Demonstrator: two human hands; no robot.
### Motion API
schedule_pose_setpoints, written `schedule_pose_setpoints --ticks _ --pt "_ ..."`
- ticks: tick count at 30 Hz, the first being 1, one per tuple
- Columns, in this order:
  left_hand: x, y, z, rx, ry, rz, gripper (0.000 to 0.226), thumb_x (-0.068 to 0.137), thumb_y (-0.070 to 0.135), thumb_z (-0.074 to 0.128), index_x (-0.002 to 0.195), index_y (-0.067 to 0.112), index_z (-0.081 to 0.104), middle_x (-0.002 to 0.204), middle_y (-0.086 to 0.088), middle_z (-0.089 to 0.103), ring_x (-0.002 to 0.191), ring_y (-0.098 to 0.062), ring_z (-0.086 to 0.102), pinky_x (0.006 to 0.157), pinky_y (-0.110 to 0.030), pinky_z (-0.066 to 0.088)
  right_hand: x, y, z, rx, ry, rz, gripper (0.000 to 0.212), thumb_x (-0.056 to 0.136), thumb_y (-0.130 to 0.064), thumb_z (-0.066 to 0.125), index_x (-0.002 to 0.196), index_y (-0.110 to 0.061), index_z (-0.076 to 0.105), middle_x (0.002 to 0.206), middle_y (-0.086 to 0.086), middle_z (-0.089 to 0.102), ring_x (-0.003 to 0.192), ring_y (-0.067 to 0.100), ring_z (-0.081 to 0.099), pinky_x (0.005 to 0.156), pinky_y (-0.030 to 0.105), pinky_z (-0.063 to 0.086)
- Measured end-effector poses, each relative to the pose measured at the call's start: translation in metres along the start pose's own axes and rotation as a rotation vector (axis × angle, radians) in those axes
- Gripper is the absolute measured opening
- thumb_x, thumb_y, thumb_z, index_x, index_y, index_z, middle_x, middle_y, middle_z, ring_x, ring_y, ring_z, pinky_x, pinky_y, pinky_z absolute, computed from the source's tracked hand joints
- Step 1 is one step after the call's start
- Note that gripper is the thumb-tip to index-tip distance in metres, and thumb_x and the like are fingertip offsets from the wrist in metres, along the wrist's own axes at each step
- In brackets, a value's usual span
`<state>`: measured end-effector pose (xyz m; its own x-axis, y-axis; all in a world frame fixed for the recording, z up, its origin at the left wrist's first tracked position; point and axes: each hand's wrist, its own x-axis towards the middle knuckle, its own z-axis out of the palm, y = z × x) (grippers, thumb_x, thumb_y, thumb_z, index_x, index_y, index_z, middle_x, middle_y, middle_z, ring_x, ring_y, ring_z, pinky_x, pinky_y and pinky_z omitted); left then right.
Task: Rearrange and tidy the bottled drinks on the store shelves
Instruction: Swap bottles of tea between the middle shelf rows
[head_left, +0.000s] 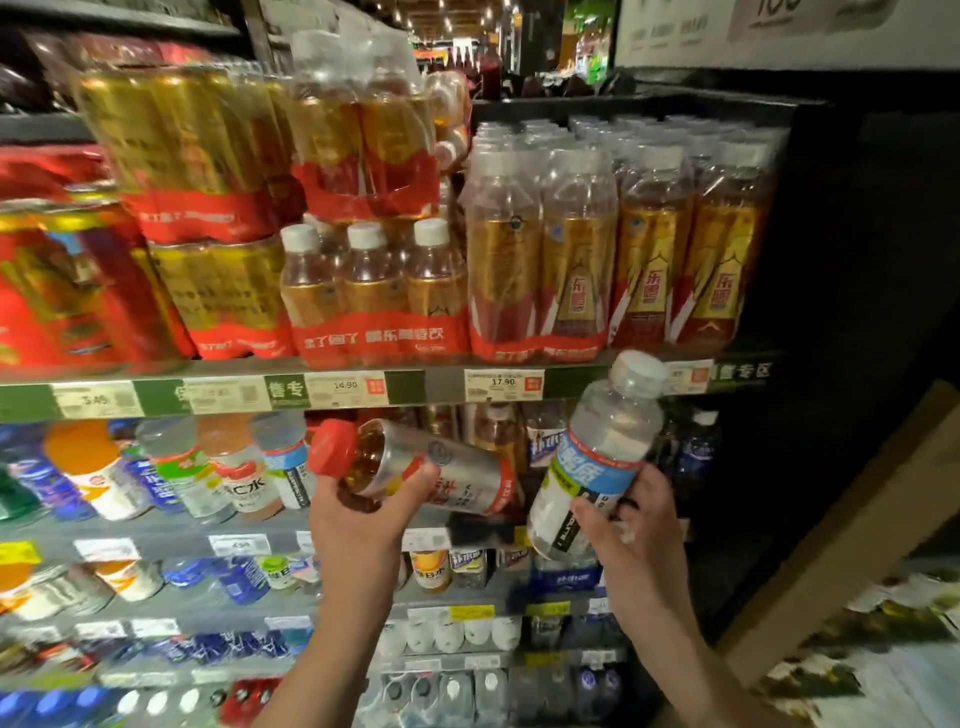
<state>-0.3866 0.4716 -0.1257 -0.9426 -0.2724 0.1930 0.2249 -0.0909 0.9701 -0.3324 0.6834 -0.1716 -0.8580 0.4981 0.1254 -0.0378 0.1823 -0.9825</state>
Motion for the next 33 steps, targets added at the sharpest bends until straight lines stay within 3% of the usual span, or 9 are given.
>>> schedule_pose_setpoints --ticks 3,7,10,14,19,24,26,30,33 --pt "0.013 -0.003 -0.039 0.011 -0.024 -0.039 0.054 0.057 0.032 0.095 0.103 0.025 0.067 0.094 -0.001 0.077 0.092 -0.021 0.073 0.082 -0.033 0.053 -0.024 0.014 0.042 0.013 -0.079 0.044 0.063 0.087 -0.035 0.072 0.141 -0.034 0.039 0.132 -0.018 0.055 0.116 0.002 0.057 0.086 0.021 0.048" --pt "0.031 -0.008 -0.087 0.019 -0.040 -0.058 0.040 0.067 0.008 0.089 0.098 0.020 0.067 0.087 0.001 0.076 0.081 -0.010 0.072 0.073 -0.020 0.053 -0.048 0.025 0.094 -0.047 -0.113 0.086 0.049 0.090 -0.037 0.071 0.128 -0.050 0.042 0.124 -0.027 0.054 0.102 -0.015 0.056 0.082 0.019 0.049" --pt "0.044 -0.012 -0.117 0.042 -0.083 -0.062 0.035 0.069 0.009 0.087 0.097 0.019 0.068 0.083 0.004 0.077 0.080 -0.008 0.071 0.072 -0.019 0.053 -0.050 0.032 0.129 -0.123 -0.058 0.091 0.045 0.088 -0.035 0.073 0.122 -0.050 0.047 0.122 -0.016 0.059 0.102 -0.003 0.061 0.085 0.027 0.053" --pt "0.056 -0.017 -0.144 0.034 -0.121 -0.066 0.045 0.062 0.023 0.088 0.102 0.017 0.068 0.091 0.001 0.077 0.087 -0.013 0.072 0.075 -0.020 0.054 -0.034 0.032 0.166 -0.212 0.061 0.047 0.047 0.086 -0.029 0.075 0.127 -0.026 0.051 0.111 -0.004 0.063 0.091 0.011 0.064 0.065 0.010 0.044" --pt "0.064 -0.021 -0.162 0.066 -0.133 -0.077 0.040 0.068 0.009 0.089 0.097 0.026 0.067 0.086 0.013 0.077 0.082 -0.003 0.072 0.072 -0.016 0.053 -0.006 0.028 0.196 -0.274 0.137 -0.038 0.043 0.087 -0.030 0.073 0.121 -0.023 0.047 0.104 -0.008 0.058 0.092 0.019 0.063 0.077 0.034 0.052" --pt "0.075 -0.023 -0.168 0.065 -0.093 -0.089 0.040 0.067 0.013 0.090 0.092 0.038 0.069 0.087 0.018 0.076 0.086 -0.005 0.071 0.081 -0.025 0.052 0.020 0.029 0.219 -0.150 0.157 0.009 0.047 0.083 -0.028 0.077 0.121 -0.025 0.048 0.109 0.000 0.067 0.088 0.011 0.068 0.072 0.030 0.058" --pt "0.078 -0.023 -0.167 0.070 -0.097 -0.085 0.042 0.066 0.015 0.090 0.088 0.045 0.070 0.088 0.015 0.076 0.088 -0.009 0.072 0.082 -0.027 0.054 0.025 0.033 0.226 -0.102 0.158 0.028 0.055 0.082 -0.024 0.079 0.129 -0.020 0.050 0.110 0.000 0.067 0.091 0.010 0.069 0.076 0.032 0.061" --pt "0.083 -0.020 -0.162 0.070 -0.090 -0.079 0.042 0.066 0.014 0.090 0.092 0.035 0.065 0.085 0.018 0.075 0.088 -0.009 0.071 0.081 -0.027 0.051 0.029 0.041 0.235 -0.062 0.123 0.019 0.058 0.085 -0.015 0.077 0.135 -0.013 0.047 0.114 -0.001 0.065 0.101 0.013 0.067 0.091 0.036 0.057" --pt "0.086 -0.019 -0.156 0.082 -0.102 -0.080 0.043 0.067 0.015 0.090 0.090 0.043 0.067 0.086 0.020 0.075 0.091 -0.011 0.071 0.082 -0.028 0.051 0.036 0.051 0.239 -0.106 0.121 0.011 0.060 0.086 -0.015 0.075 0.137 -0.015 0.043 0.121 0.002 0.064 0.110 0.016 0.064 0.097 0.038 0.054"
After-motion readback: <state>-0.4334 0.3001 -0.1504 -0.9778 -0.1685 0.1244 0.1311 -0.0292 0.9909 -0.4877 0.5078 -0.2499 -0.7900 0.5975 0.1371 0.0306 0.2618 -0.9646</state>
